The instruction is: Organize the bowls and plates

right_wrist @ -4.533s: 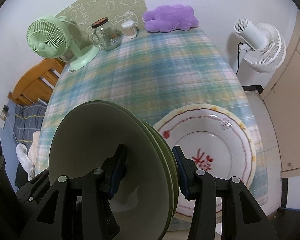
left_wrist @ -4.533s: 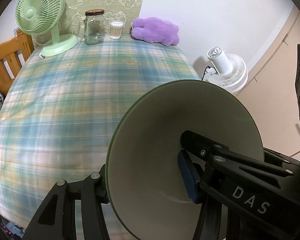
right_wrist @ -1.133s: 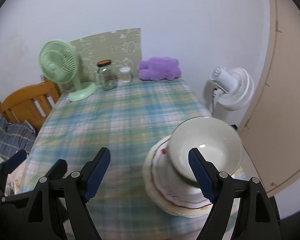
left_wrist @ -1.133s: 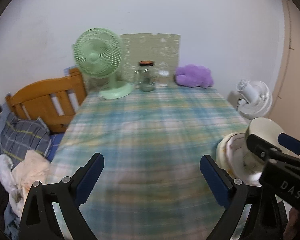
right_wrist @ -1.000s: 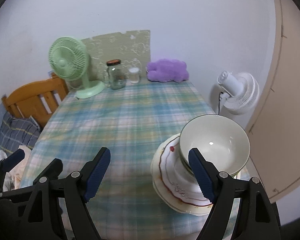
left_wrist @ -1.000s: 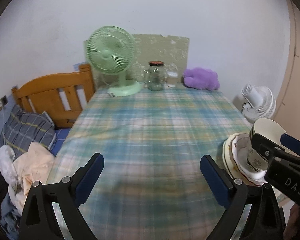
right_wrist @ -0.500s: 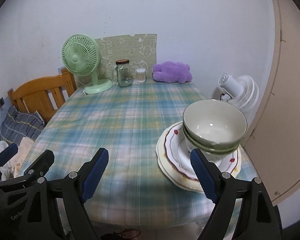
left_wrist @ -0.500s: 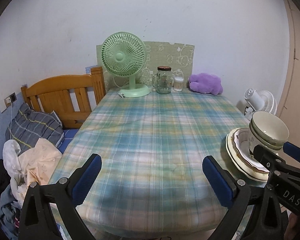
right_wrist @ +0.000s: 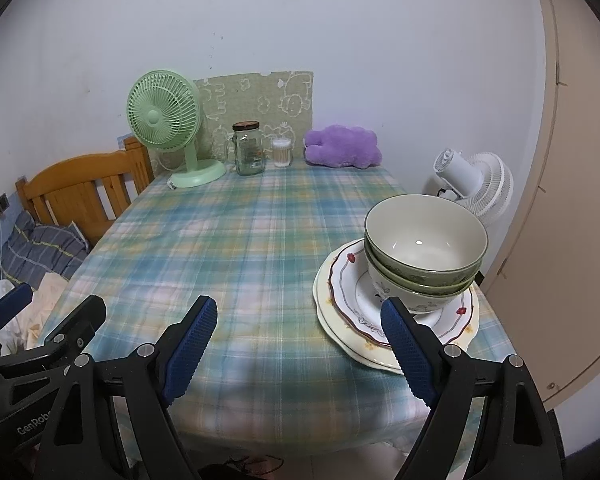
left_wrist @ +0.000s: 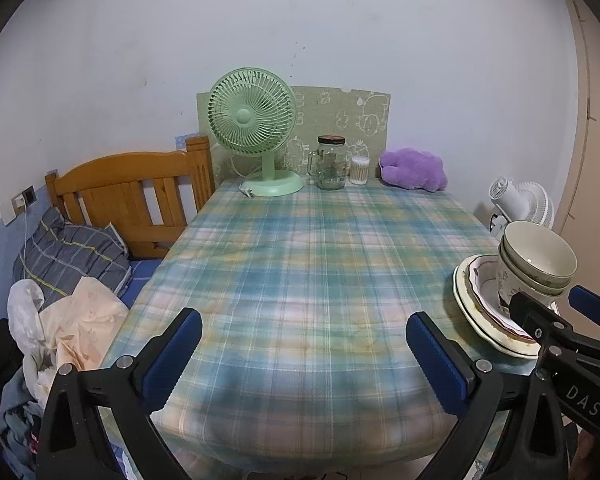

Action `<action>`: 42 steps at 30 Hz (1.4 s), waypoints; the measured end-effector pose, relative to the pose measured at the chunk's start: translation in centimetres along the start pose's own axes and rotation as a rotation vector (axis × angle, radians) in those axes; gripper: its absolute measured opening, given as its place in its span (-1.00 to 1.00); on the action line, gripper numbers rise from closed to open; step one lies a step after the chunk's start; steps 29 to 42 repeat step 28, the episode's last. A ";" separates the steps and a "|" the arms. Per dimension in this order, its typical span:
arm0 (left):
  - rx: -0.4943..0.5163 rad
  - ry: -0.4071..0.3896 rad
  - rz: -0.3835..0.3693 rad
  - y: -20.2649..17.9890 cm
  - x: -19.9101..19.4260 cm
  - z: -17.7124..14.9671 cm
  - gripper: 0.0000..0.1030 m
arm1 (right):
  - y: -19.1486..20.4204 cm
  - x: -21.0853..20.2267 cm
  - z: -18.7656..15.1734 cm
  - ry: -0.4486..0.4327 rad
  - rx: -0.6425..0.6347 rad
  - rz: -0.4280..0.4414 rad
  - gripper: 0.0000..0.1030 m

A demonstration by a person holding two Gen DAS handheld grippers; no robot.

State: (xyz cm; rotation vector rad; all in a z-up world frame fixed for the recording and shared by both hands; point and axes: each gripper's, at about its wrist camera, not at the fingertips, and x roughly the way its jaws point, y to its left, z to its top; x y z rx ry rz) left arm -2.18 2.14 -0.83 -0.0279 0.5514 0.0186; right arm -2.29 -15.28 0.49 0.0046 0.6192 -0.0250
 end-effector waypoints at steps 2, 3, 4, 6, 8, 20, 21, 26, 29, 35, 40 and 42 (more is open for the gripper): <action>0.004 -0.002 -0.004 -0.1 0.0 0.0 0.99 | 0.0 0.0 0.0 0.001 0.002 -0.004 0.67; 0.006 -0.002 -0.004 -0.1 0.1 0.1 0.99 | 0.0 -0.1 0.1 0.001 0.003 -0.006 0.67; 0.005 -0.003 -0.006 -0.1 0.1 0.1 0.99 | -0.1 0.0 0.1 0.002 0.005 -0.007 0.67; 0.007 -0.004 -0.008 -0.2 0.2 0.2 0.99 | -0.1 0.0 0.2 0.002 0.007 -0.009 0.67; 0.009 -0.003 -0.010 -0.2 0.3 0.3 0.99 | -0.1 0.1 0.3 0.005 0.007 -0.012 0.68; 0.004 0.002 -0.009 -0.1 0.6 0.5 0.99 | -0.3 0.3 0.3 0.007 0.002 -0.012 0.68; 0.006 0.001 -0.010 0.0 0.5 0.5 0.99 | -0.2 0.4 0.3 0.008 0.002 -0.012 0.68; 0.007 0.001 -0.001 -0.3 0.7 0.4 0.99 | -0.4 0.6 0.2 0.012 0.001 -0.011 0.69; 0.009 0.000 -0.001 -0.4 0.7 0.3 0.99 | -0.4 0.6 0.2 0.011 0.001 -0.012 0.69; 0.009 0.000 -0.001 -0.4 0.7 0.3 0.99 | -0.4 0.6 0.2 0.011 0.001 -0.012 0.69; 0.009 0.000 -0.001 -0.4 0.7 0.3 0.99 | -0.4 0.6 0.2 0.011 0.001 -0.012 0.69; 0.009 0.000 -0.001 -0.4 0.7 0.3 0.99 | -0.4 0.6 0.2 0.011 0.001 -0.012 0.69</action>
